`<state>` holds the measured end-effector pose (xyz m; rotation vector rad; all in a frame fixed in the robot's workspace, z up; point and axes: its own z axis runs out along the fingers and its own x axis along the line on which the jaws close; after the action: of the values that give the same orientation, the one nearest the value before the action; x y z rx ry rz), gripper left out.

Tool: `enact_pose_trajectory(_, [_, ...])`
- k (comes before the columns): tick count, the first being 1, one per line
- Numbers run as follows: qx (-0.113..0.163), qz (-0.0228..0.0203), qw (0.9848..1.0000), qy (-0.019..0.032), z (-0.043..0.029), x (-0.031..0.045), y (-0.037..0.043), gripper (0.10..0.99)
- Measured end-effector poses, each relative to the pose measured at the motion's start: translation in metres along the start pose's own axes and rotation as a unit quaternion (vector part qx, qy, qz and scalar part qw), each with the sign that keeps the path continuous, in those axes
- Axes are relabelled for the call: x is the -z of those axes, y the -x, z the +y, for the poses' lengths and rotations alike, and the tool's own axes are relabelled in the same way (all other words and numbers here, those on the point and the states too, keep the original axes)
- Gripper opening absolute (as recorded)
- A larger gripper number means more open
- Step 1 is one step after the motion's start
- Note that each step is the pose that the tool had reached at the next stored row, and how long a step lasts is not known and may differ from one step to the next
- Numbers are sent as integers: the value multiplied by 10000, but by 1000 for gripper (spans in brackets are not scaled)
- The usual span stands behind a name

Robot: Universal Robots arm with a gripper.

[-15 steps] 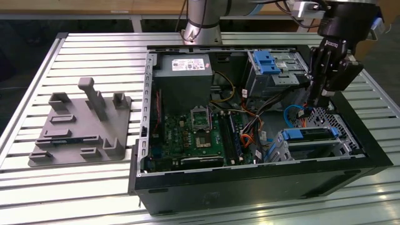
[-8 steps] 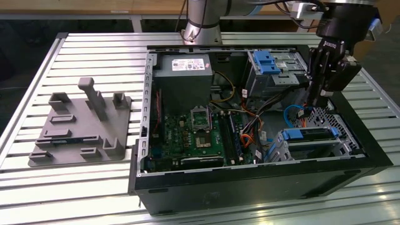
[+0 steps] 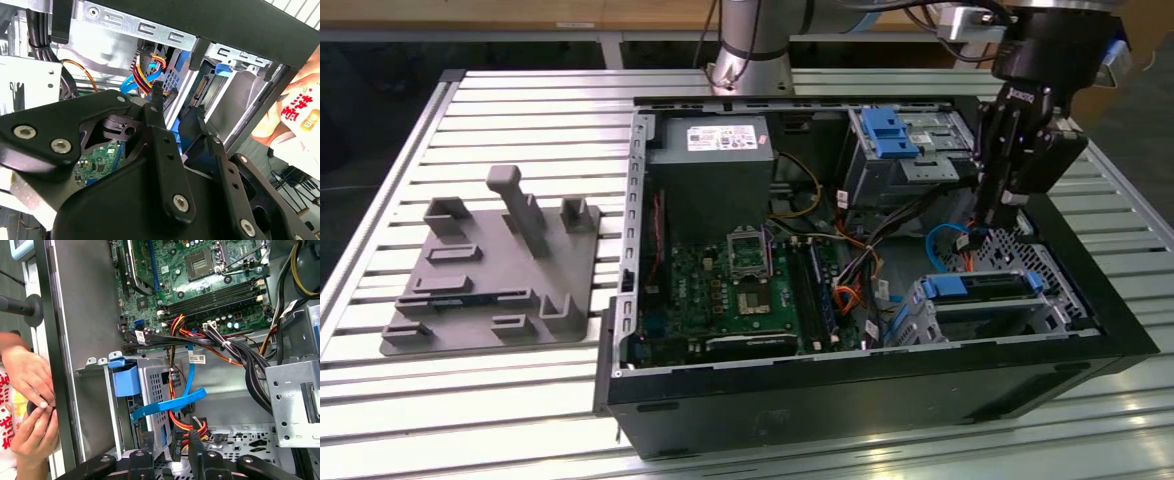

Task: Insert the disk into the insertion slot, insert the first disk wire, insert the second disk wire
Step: 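Insert the first disk wire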

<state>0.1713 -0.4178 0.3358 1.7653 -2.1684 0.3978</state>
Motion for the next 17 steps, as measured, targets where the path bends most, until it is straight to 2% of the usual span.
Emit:
enact_pose_trajectory(4, [0,26,10000,-6,2,-1,13,392])
enact_pose_trajectory(5, [5,28,10000,-8,3,0,17,318])
enact_pose_trajectory(17, [81,85,9999,-54,8,-18,48,318])
